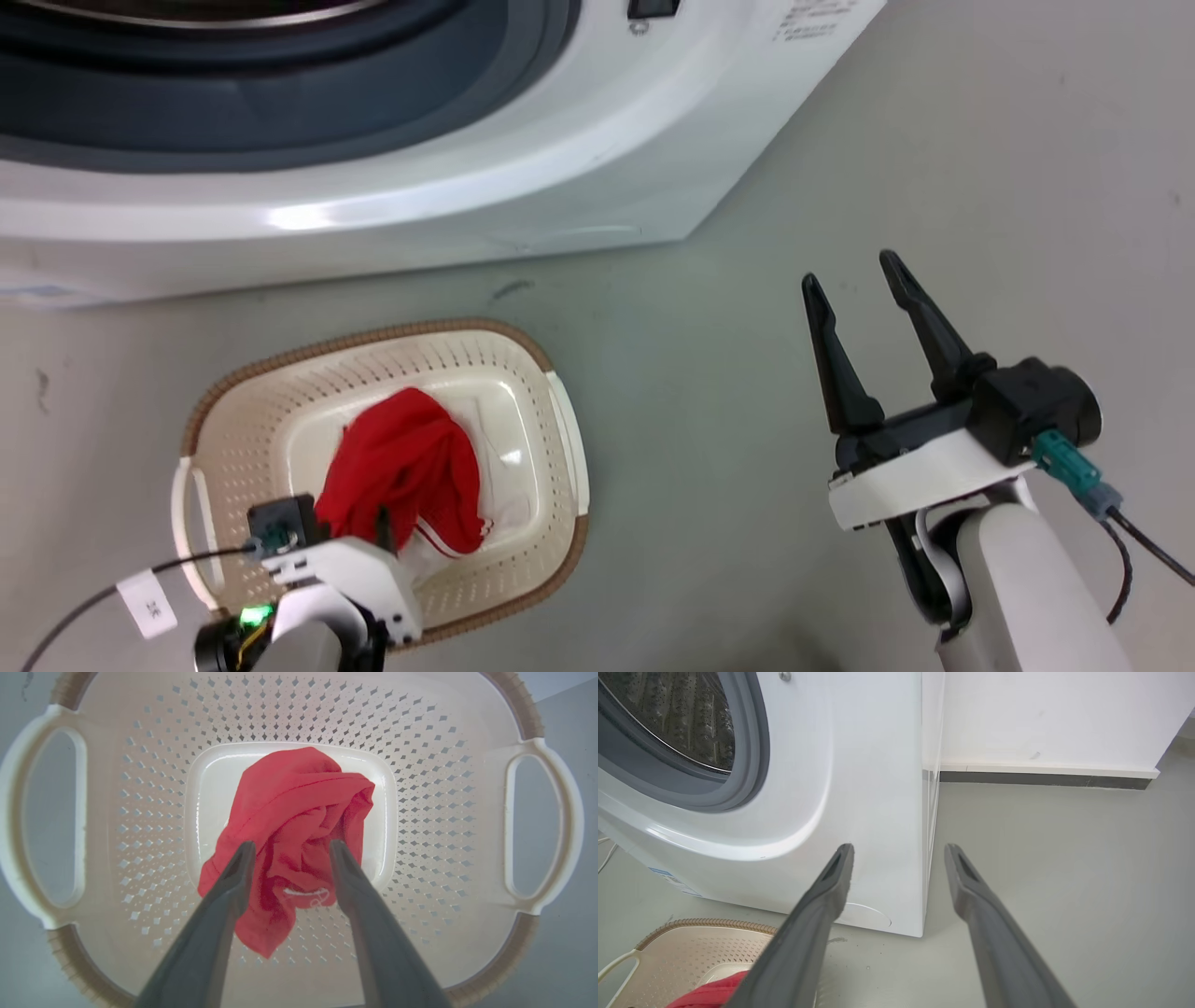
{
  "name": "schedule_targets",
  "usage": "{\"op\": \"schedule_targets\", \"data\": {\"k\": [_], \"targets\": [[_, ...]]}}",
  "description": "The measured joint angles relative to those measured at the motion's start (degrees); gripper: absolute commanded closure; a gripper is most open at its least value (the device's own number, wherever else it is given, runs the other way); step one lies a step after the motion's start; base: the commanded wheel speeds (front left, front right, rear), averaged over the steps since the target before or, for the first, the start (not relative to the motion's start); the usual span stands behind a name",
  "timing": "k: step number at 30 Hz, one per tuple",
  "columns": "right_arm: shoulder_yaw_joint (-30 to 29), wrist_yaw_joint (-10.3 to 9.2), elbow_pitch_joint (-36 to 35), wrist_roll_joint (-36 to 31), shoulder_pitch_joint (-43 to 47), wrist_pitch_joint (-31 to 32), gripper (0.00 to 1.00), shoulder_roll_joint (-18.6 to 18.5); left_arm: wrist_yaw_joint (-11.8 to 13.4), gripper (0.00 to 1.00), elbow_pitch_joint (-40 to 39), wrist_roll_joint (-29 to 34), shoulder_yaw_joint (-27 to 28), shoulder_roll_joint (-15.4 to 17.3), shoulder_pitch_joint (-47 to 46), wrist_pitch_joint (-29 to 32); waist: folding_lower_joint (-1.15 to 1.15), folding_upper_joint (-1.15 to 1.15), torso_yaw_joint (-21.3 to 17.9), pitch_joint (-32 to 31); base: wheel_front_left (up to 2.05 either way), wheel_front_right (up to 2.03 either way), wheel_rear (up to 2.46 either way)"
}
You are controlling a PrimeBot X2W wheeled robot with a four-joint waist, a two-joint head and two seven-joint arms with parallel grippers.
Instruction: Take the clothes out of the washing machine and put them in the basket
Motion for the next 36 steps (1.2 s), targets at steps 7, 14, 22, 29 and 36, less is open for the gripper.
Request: {"op": "schedule_targets", "data": {"k": [7,14,22,29,36], "targets": [[-2.25,0.0,1.68,-1.44,6.07,0.0,0.0,0.01,-1.56,0.0,-1.34,-0.32,0.6,-1.21,7.32,0.0,-0.01,0.0,0.81,-11.38,0.0,0.0,0.0],[-4.45,0.0,1.01,-2.57,10.85,1.0,0.0,0.0,-1.48,0.0,-9.24,1.29,0.9,-1.75,13.05,0.0,-0.02,0.0,1.8,-20.0,0.0,0.0,0.0],[-6.11,0.0,-2.68,-3.22,14.09,3.19,0.0,0.0,-1.01,0.0,-23.24,3.46,1.74,-2.04,17.56,0.0,-0.02,0.0,3.82,-25.27,0.0,0.0,0.0],[-6.94,0.0,-5.54,-3.53,15.52,4.56,0.0,0.0,0.77,0.0,-37.47,5.56,-0.75,-2.13,19.37,0.0,-0.02,0.0,4.56,-26.56,0.0,0.0,0.0],[-7.35,0.0,-6.71,-3.58,15.89,5.12,0.0,0.0,1.51,0.0,-45.08,6.04,-2.12,-2.11,17.89,0.0,-0.02,0.0,4.83,-25.87,0.0,0.0,0.0]]}}
